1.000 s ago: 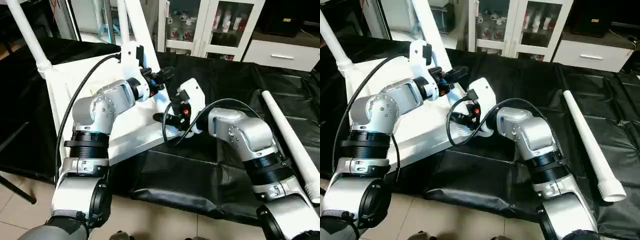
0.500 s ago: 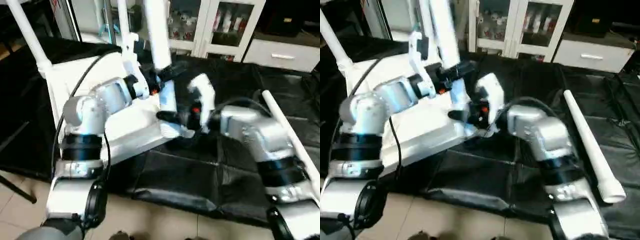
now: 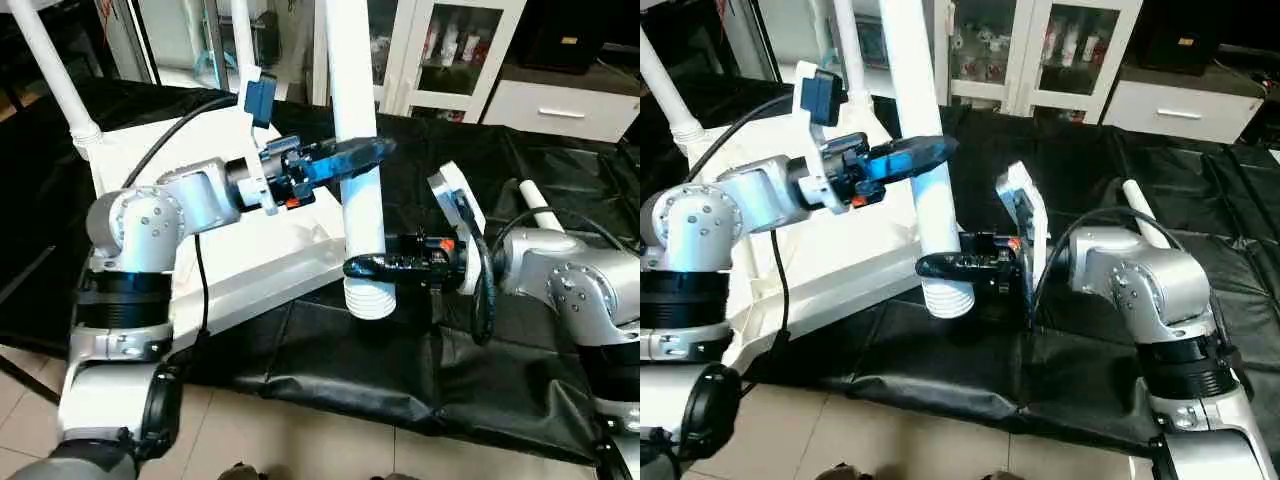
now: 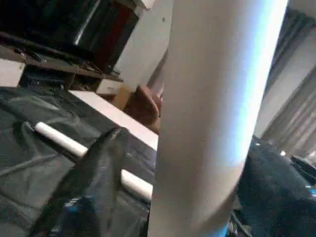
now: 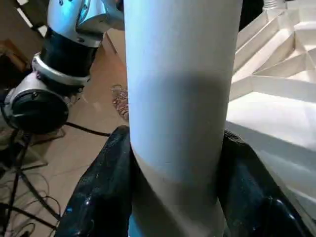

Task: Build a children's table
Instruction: Insert table leg to table base

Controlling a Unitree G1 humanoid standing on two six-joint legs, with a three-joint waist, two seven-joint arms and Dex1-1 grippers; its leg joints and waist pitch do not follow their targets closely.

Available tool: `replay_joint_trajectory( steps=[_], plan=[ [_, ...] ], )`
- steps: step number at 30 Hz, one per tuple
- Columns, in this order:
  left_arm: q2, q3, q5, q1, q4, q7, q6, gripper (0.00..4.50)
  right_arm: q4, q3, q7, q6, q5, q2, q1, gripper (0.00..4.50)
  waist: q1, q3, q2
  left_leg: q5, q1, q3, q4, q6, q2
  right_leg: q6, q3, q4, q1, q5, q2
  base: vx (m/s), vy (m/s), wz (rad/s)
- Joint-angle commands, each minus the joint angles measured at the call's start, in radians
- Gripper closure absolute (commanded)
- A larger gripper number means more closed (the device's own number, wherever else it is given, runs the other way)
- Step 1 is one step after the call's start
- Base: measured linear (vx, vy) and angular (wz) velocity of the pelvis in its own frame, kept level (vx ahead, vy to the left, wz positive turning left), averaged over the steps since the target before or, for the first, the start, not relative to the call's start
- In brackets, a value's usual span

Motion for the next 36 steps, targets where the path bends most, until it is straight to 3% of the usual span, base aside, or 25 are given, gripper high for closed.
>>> replay_joint_trajectory(
  steps=[1, 6, 13, 16, 28, 29, 30, 32, 36],
  plan=[
    [0.008, -0.009, -0.005, -0.022, 0.008, -0.007, 0.011, 1.56, -0.034, 0.000, 0.006, 0.005, 0.016, -0.010, -0.010, 2.61, 0.002, -0.071, 0.002, -0.157, 0.006, -0.001, -0.074, 0.001, 0.014, -0.210, 0.033, -0.065, 0.063, -0.212, -0.036, 0.000, 0.000, 0.00],
    [0.004, -0.009, -0.004, -0.023, 0.024, 0.014, 0.006, 1.89, -0.039, 0.006, 0.013, 0.004, 0.013, -0.012, -0.008, 2.61, 0.003, -0.072, 0.002, -0.150, 0.005, 0.000, -0.072, 0.003, 0.014, -0.226, 0.033, -0.063, 0.065, -0.182, -0.037, 0.000, 0.000, 0.00],
    [-0.006, -0.001, 0.007, -0.028, 0.044, 0.032, -0.002, 2.50, -0.035, 0.015, 0.010, -0.001, 0.008, -0.014, -0.008, 2.61, 0.004, -0.071, 0.002, -0.165, 0.007, 0.000, -0.073, -0.001, 0.015, -0.216, 0.033, -0.066, 0.064, -0.213, -0.037, 0.000, 0.000, 0.00],
    [-0.012, 0.009, 0.004, -0.029, 0.051, 0.050, -0.006, 2.58, -0.034, 0.015, 0.007, -0.002, 0.006, -0.013, -0.008, 2.61, 0.004, -0.072, -0.003, -0.150, 0.007, 0.000, -0.072, 0.003, 0.015, -0.220, 0.033, -0.064, 0.065, -0.193, -0.037, 0.000, 0.000, 0.00],
    [-0.020, 0.021, 0.018, -0.034, 0.060, 0.094, -0.035, 2.62, -0.015, 0.033, -0.029, -0.053, -0.048, -0.007, -0.013, 2.61, 0.004, -0.072, -0.001, -0.150, 0.005, 0.000, -0.072, 0.000, 0.015, -0.212, 0.033, -0.065, 0.065, -0.206, -0.037, 0.000, 0.000, 0.00],
    [-0.025, 0.025, 0.034, -0.035, 0.059, 0.122, -0.055, 2.62, 0.008, 0.033, -0.074, -0.085, -0.083, 0.013, -0.022, 2.05, 0.004, -0.072, 0.001, -0.149, 0.006, 0.000, -0.071, 0.001, 0.014, -0.213, 0.033, -0.064, 0.065, -0.203, -0.037, 0.000, 0.000, 0.00],
    [-0.027, 0.023, 0.058, -0.038, 0.061, 0.149, -0.079, 2.62, 0.025, 0.032, -0.110, -0.107, -0.108, 0.028, -0.030, 1.91, 0.003, -0.072, 0.001, -0.145, 0.006, 0.000, -0.071, -0.001, 0.015, -0.213, 0.033, -0.065, 0.063, -0.197, -0.038, 0.000, 0.000, 0.00],
    [-0.024, -0.002, 0.113, -0.038, 0.049, 0.185, -0.124, 2.62, 0.073, 0.020, -0.206, -0.142, -0.156, 0.069, -0.058, 1.80, -0.003, -0.071, 0.001, -0.149, 0.004, -0.002, -0.073, -0.016, 0.014, -0.196, 0.031, -0.065, 0.064, -0.211, -0.036, 0.000, 0.000, 0.00],
    [-0.049, -0.007, 0.166, -0.044, 0.023, 0.284, -0.160, 2.65, 0.123, 0.002, -0.325, -0.128, -0.186, 0.123, -0.090, 1.51, -0.004, -0.072, 0.003, -0.150, 0.008, -0.001, -0.073, -0.023, 0.014, -0.190, 0.033, -0.065, 0.062, -0.214, -0.036, 0.000, 0.000, 0.00]
  ],
)
